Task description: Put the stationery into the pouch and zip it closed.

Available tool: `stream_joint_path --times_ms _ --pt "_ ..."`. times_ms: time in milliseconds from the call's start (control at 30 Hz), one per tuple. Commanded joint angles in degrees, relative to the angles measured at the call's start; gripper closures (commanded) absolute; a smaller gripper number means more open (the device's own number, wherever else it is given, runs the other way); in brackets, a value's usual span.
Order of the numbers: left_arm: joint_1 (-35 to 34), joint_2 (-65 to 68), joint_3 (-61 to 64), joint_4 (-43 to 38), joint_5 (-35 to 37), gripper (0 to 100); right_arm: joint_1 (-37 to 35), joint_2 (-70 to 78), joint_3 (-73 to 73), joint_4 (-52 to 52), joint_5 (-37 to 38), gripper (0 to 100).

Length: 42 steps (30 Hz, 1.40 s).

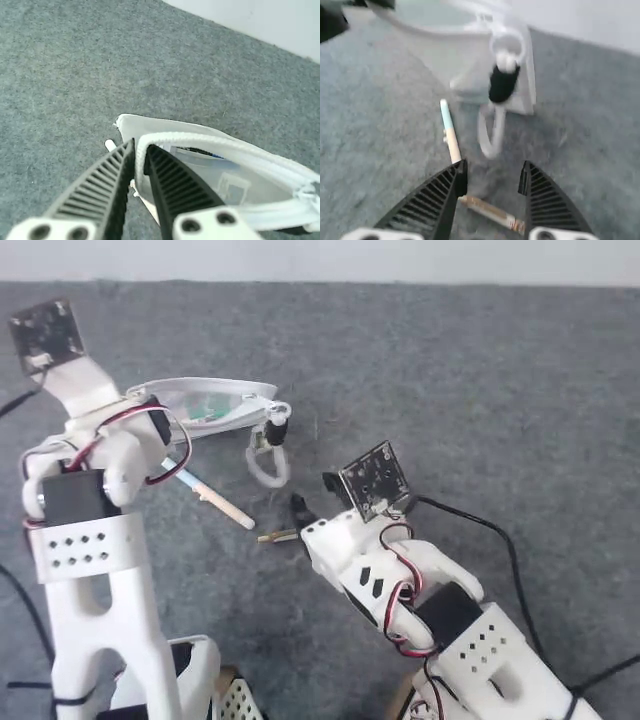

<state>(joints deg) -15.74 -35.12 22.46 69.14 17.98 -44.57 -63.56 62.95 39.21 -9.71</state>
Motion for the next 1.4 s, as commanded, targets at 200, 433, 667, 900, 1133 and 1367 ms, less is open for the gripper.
stream_joint_path --times_ms 200,433,667,900,1133,1367 --pt "-0.4 -0.2 -0.5 -1.3 0.4 99 0.8 -1.7 -3.7 8.6 -9.4 82.9" --pt "-0.4 -0.2 -0.5 -1.3 0.4 99 0.9 6.6 -4.8 7.5 -13.0 82.9" --pt "-0.4 -0.2 -0.5 -1.3 0.4 99 7.6 23.9 -13.0 6.9 -19.9 82.6" --pt "-0.4 -0.2 -0.5 -1.3 0.4 99 13.0 41.7 -20.6 4.3 -23.5 82.5" --pt "-0.4 -0.2 -0.5 -1.3 0.3 99 13.1 54.5 -27.2 5.2 -26.8 82.5" --pt "-0.4 -0.2 -0.5 -1.3 0.3 99 13.9 64.3 -35.3 9.4 -29.5 82.5"
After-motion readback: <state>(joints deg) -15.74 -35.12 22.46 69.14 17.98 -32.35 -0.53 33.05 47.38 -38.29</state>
